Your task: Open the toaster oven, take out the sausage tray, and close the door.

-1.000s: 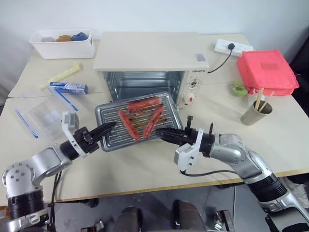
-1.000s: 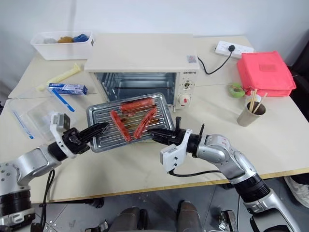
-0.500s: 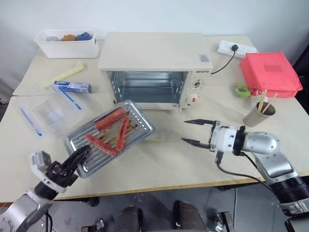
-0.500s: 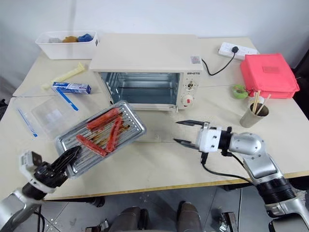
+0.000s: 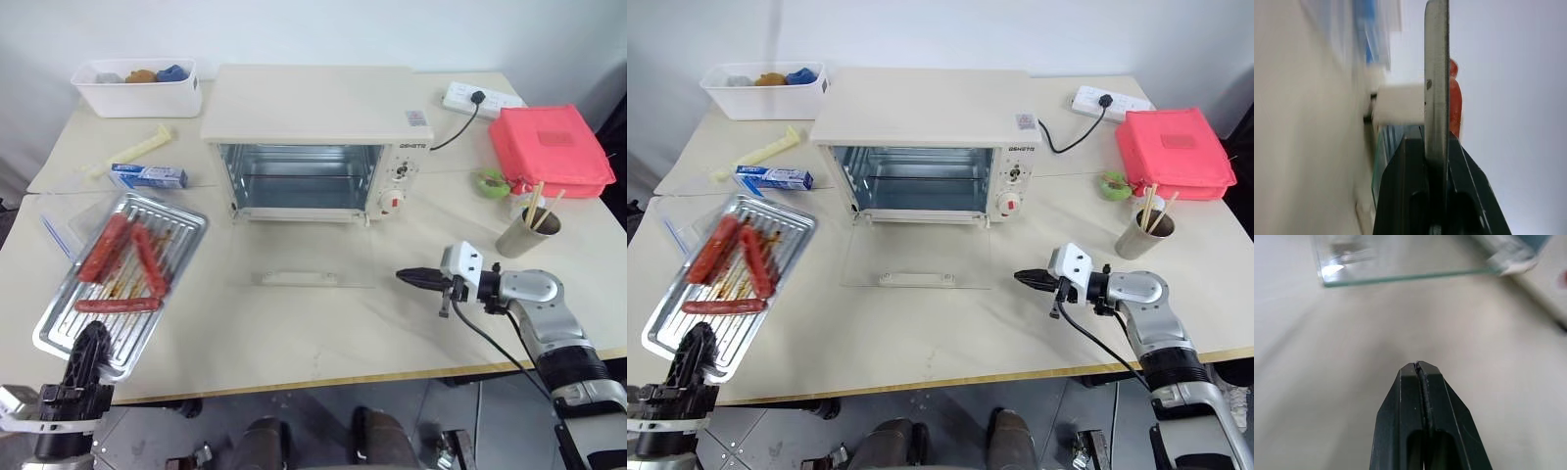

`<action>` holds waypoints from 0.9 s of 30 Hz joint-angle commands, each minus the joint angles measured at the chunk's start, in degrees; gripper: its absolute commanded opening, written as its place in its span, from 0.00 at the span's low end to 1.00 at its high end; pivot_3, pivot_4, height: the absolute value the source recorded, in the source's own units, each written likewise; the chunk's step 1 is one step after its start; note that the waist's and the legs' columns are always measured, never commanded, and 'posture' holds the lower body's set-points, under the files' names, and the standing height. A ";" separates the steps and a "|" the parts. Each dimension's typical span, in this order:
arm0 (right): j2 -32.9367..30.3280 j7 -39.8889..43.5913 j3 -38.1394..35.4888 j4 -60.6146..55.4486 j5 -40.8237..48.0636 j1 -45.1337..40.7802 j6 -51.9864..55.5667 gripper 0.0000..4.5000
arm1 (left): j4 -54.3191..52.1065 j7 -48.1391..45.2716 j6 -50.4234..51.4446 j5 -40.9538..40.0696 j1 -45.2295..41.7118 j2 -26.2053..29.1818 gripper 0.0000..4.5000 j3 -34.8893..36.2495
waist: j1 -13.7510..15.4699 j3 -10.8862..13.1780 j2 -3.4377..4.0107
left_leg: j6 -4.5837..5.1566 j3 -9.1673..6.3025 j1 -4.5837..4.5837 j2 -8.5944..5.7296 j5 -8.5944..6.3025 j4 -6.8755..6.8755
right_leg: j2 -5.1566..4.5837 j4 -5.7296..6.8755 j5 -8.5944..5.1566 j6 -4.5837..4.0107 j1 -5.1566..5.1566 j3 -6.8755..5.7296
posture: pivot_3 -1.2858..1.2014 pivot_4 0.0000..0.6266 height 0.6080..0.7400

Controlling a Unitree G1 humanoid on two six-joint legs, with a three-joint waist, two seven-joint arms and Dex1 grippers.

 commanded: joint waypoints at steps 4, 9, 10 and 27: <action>4.18 6.00 -2.42 0.17 3.43 -2.95 1.12 0.01 | -4.03 2.39 -3.37 -1.96 0.17 -1.30 0.00 1.66 | 0.18 0.00 -0.01 | 0.01 -0.01 -0.02 -0.02 -0.01 0.02 | -0.01 -0.01 0.01 0.01 0.03 0.01 | 0.52 0.24 1.00; 7.23 5.25 -4.94 -4.19 6.85 -2.92 5.41 0.01 | -4.64 3.98 -4.93 -1.96 -0.42 -0.79 0.00 2.65 | 0.18 -0.02 -0.04 | 0.03 -0.04 -0.06 -0.03 -0.03 0.03 | -0.01 -0.08 0.02 0.03 0.04 0.01 | 0.52 0.24 1.00; 7.31 5.44 -5.31 -5.41 7.33 -2.64 6.17 0.01 | -4.76 4.12 -5.20 -1.96 -0.71 -0.65 0.00 2.96 | 0.18 -0.02 -0.04 | 0.03 -0.05 -0.06 -0.03 -0.03 0.03 | -0.01 -0.07 0.02 0.03 0.04 0.00 | 0.52 0.24 1.00; 4.38 -7.20 -16.97 -31.38 24.89 -5.65 34.08 0.01 | -7.15 2.38 -1.22 -1.96 4.09 1.66 0.00 0.27 | 0.48 -0.02 -0.04 | 0.04 -0.05 -0.13 0.08 -0.18 0.02 | 0.02 -0.13 0.02 0.02 -0.03 0.03 | 0.52 0.24 1.00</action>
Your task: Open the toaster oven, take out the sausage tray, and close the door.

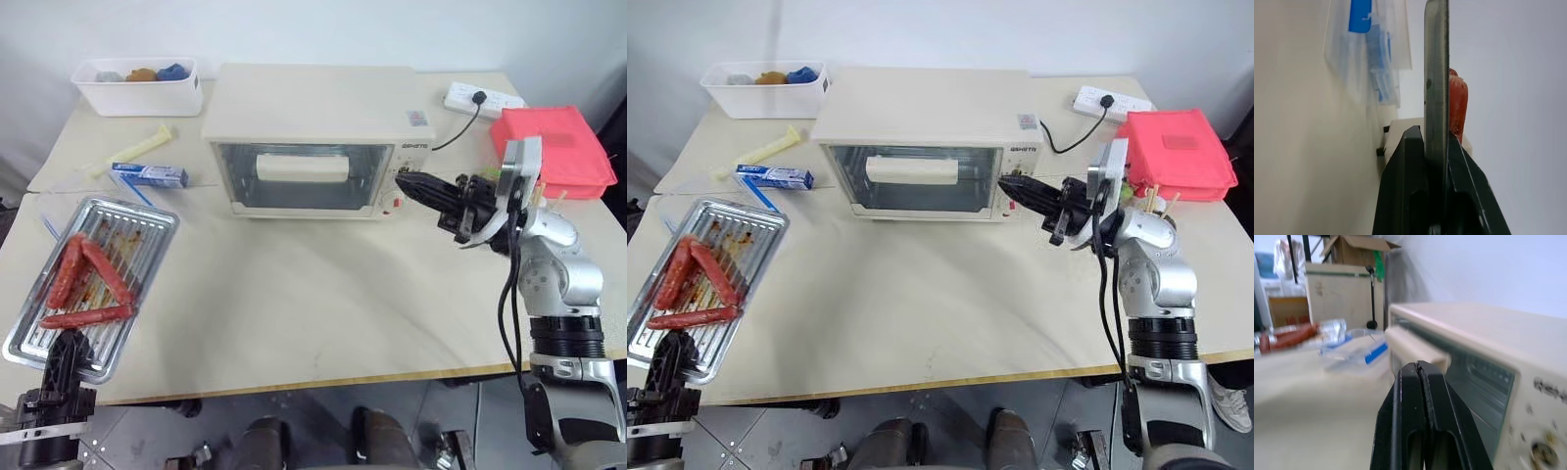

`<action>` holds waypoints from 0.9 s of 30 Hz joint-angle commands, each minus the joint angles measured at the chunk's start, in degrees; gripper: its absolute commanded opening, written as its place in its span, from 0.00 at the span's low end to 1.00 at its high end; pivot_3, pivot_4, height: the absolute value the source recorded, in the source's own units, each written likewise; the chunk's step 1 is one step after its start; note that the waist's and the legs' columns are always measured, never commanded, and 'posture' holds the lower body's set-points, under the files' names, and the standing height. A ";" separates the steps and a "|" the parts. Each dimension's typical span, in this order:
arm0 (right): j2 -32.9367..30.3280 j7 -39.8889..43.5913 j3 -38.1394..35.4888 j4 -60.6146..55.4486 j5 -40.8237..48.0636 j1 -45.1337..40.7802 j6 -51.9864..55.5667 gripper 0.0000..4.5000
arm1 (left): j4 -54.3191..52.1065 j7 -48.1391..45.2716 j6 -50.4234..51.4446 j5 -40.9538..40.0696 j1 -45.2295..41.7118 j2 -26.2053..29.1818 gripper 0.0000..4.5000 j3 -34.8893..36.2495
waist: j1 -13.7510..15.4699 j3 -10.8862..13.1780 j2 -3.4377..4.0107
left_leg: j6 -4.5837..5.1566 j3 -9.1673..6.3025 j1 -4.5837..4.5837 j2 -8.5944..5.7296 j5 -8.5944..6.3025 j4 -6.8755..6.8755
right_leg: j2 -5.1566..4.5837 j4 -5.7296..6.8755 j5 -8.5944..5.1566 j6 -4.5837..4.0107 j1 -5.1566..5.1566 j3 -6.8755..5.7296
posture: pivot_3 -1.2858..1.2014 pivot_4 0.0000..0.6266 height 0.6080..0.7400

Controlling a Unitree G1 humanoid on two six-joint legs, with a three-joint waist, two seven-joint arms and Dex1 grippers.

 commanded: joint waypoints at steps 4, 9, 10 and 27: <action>-2.16 -0.70 -1.46 -7.42 1.44 4.91 3.98 0.04 | -2.45 -1.81 1.71 -1.81 1.32 2.36 0.00 -1.99 | 0.58 0.00 -0.01 | 0.11 0.07 -0.02 0.02 -0.05 0.00 | -0.08 -0.05 0.00 0.00 0.00 0.07 | 0.52 0.24 1.00; -6.46 2.49 -2.48 -10.87 -4.86 20.00 -2.81 0.36 | -1.63 0.67 5.97 -1.81 0.68 9.66 0.00 -11.23 | 1.72 -0.07 -0.11 | 0.11 -0.01 -0.04 -0.18 -0.06 0.00 | -0.05 -0.05 0.00 0.00 0.03 0.01 | 0.52 0.24 1.00; -7.08 2.67 -3.66 -11.22 -5.43 22.77 -4.14 0.42 | -1.18 0.67 6.83 -1.81 -0.07 11.32 0.00 -13.22 | 1.71 -0.08 -0.13 | 0.11 -0.01 -0.03 -0.19 -0.06 0.00 | -0.03 -0.02 0.00 0.00 0.04 0.03 | 0.52 0.24 1.00; -11.06 -1.54 -19.34 -27.95 -4.40 49.81 -5.46 1.00 | 20.32 1.54 18.60 1.56 -27.43 31.84 0.00 -37.87 | 1.56 -0.20 0.14 | 0.13 0.22 0.15 -0.18 0.05 -0.06 | 0.03 0.04 0.09 -0.03 0.03 0.26 | 0.52 0.24 1.00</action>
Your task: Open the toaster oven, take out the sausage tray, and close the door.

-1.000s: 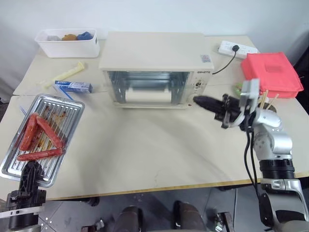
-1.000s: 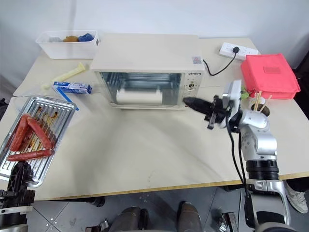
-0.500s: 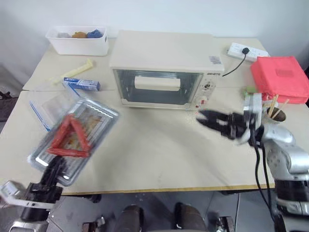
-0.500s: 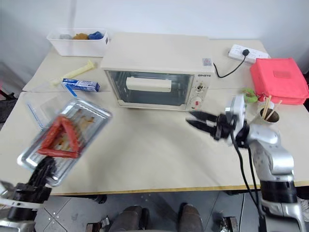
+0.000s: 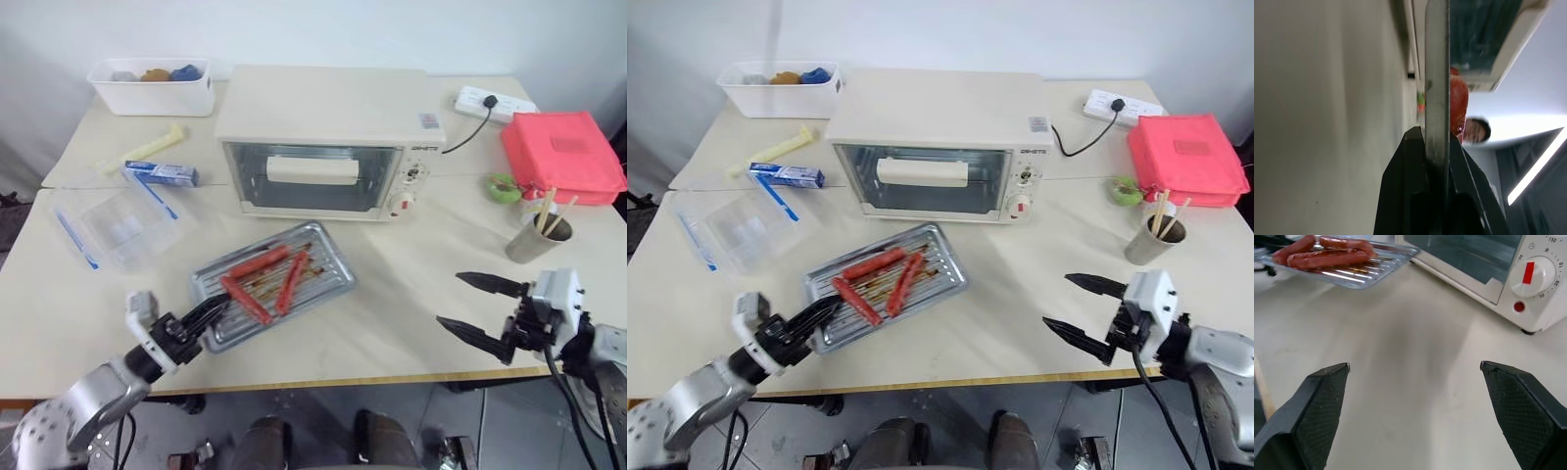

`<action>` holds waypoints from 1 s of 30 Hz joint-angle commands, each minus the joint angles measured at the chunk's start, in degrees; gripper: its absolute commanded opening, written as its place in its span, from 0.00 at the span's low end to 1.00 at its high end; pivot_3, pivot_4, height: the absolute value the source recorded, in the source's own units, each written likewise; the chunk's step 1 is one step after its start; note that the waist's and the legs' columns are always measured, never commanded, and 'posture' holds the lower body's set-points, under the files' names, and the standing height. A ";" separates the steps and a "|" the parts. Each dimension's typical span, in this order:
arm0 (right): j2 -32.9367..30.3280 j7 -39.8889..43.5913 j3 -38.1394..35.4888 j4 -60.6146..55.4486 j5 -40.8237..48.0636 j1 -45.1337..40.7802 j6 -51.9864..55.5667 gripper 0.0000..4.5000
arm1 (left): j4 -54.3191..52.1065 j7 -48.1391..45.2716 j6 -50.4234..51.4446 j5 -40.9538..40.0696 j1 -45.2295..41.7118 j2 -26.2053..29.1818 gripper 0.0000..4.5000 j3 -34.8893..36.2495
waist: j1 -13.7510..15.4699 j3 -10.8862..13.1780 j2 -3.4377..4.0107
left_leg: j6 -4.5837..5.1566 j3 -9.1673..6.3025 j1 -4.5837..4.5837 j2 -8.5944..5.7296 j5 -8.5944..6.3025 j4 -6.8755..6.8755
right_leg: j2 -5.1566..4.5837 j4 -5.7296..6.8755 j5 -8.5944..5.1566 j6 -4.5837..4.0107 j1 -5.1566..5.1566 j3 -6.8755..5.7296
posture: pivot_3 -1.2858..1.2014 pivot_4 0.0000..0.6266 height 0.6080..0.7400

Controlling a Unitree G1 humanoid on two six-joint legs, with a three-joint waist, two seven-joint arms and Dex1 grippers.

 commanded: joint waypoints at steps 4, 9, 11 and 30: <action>0.25 -2.71 -7.02 -6.91 2.37 6.81 0.51 1.00 | 7.68 -4.08 5.74 8.72 -13.06 2.80 0.00 -9.05 | 0.09 -0.02 0.03 | -0.02 0.01 -0.01 -0.02 0.02 0.00 | 0.01 0.00 0.01 0.01 0.00 -0.02 | 0.52 0.24 1.00; 1.93 -5.25 -10.37 -12.61 3.71 13.50 1.54 1.00 | 17.53 -9.58 8.55 21.24 -27.48 -1.67 0.00 -16.03 | 1.79 -0.09 0.14 | -0.02 0.29 -0.05 -0.13 0.19 0.00 | 0.00 0.02 0.05 0.09 0.04 -0.06 | 0.52 0.24 1.00; 2.09 -6.02 -10.70 -13.47 3.82 14.35 1.60 1.00 | 18.44 -11.61 9.23 24.78 -29.32 -2.83 0.00 -16.54 | 1.75 -0.10 0.14 | 0.00 0.35 -0.01 -0.15 0.22 0.00 | -0.01 0.02 0.08 0.12 0.08 -0.03 | 0.52 0.24 1.00; -0.81 -5.18 -8.23 -9.67 2.42 10.11 1.05 1.00 | 5.72 -13.95 11.22 36.05 -24.32 1.00 0.95 -5.99 | 1.08 -0.09 0.12 | -0.01 0.12 -0.04 -0.09 0.23 -0.02 | -0.04 0.00 0.12 0.18 0.03 -0.04 | 0.52 0.24 1.00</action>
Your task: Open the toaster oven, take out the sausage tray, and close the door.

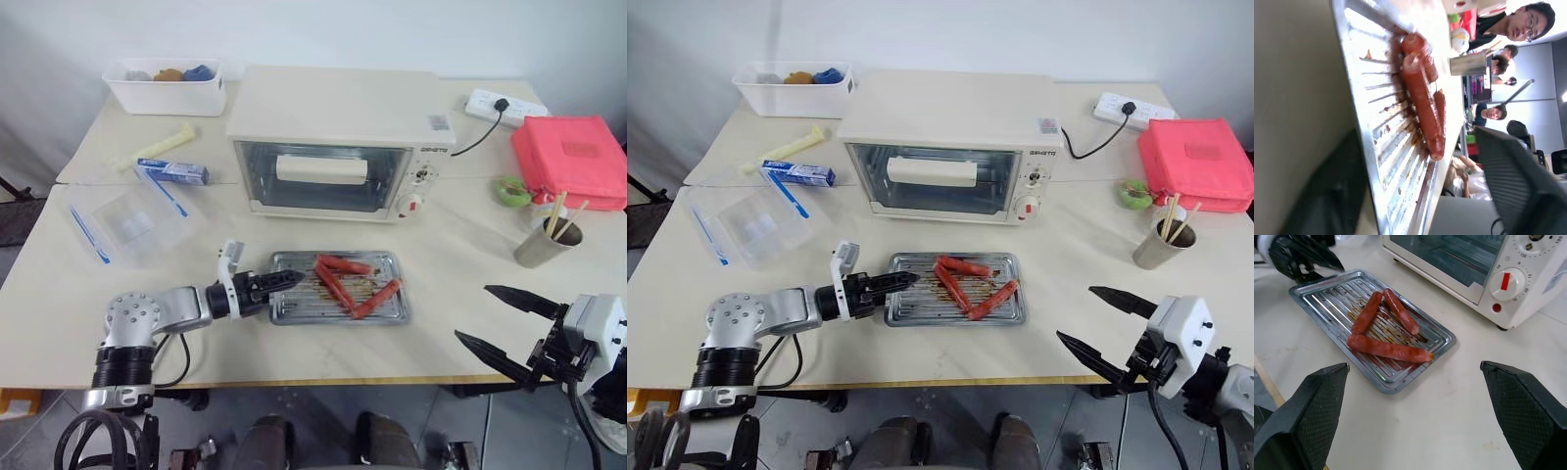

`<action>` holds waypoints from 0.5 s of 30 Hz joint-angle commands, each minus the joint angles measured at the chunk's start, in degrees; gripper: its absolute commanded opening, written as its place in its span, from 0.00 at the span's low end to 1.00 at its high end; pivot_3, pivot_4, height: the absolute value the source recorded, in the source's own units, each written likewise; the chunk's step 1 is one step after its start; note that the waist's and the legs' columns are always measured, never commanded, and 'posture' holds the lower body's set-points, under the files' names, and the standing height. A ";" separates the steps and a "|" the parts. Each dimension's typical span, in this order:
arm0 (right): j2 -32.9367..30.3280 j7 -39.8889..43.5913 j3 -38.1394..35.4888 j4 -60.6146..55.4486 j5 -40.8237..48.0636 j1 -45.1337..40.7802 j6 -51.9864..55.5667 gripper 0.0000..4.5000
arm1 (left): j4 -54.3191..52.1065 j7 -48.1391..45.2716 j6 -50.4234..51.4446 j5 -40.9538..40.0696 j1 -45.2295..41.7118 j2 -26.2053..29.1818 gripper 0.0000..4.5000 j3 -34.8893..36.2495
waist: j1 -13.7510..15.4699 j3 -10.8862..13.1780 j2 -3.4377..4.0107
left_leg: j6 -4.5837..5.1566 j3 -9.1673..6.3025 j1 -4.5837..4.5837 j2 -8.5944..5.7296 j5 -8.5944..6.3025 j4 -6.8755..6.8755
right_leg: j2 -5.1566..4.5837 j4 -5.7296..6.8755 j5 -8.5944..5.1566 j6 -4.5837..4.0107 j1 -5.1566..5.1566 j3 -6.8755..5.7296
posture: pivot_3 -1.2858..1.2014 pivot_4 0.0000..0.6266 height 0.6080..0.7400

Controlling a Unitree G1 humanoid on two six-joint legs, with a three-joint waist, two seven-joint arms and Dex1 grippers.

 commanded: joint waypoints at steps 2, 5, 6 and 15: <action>-2.98 3.89 -0.71 3.60 0.19 -2.17 -1.53 1.00 | -8.46 -9.71 -7.60 11.06 5.19 9.71 0.99 1.27 | -1.03 0.00 0.00 | -0.02 -0.05 0.01 0.02 -0.01 -0.03 | 0.02 0.00 0.00 0.00 -0.04 0.03 | 0.52 0.24 1.00; -4.07 6.23 -0.56 4.97 1.11 -2.91 -1.47 1.00 | -12.12 -20.11 -10.92 15.73 8.74 16.68 0.99 0.14 | -1.39 -0.01 0.02 | -0.06 0.11 0.03 0.04 -0.01 -0.12 | 0.06 -0.03 -0.02 -0.03 -0.05 0.00 | 0.52 0.24 1.00; -4.39 7.10 -0.57 5.29 1.72 -3.10 -1.25 1.00 | -12.89 -22.85 -12.62 17.65 9.80 18.68 0.99 0.08 | -1.46 0.00 0.01 | -0.07 0.15 0.02 0.05 -0.02 -0.14 | 0.06 -0.06 -0.02 -0.04 -0.06 0.00 | 0.52 0.24 1.00; -7.99 15.20 -0.55 7.54 4.85 -6.35 -1.66 1.00 | -10.81 -56.72 -72.70 49.97 30.85 28.97 0.99 8.91 | -1.56 0.06 0.05 | 0.02 0.25 -0.01 0.18 -0.28 -0.18 | -0.04 -0.32 -0.03 -0.09 -0.20 -0.03 | 0.52 0.24 1.00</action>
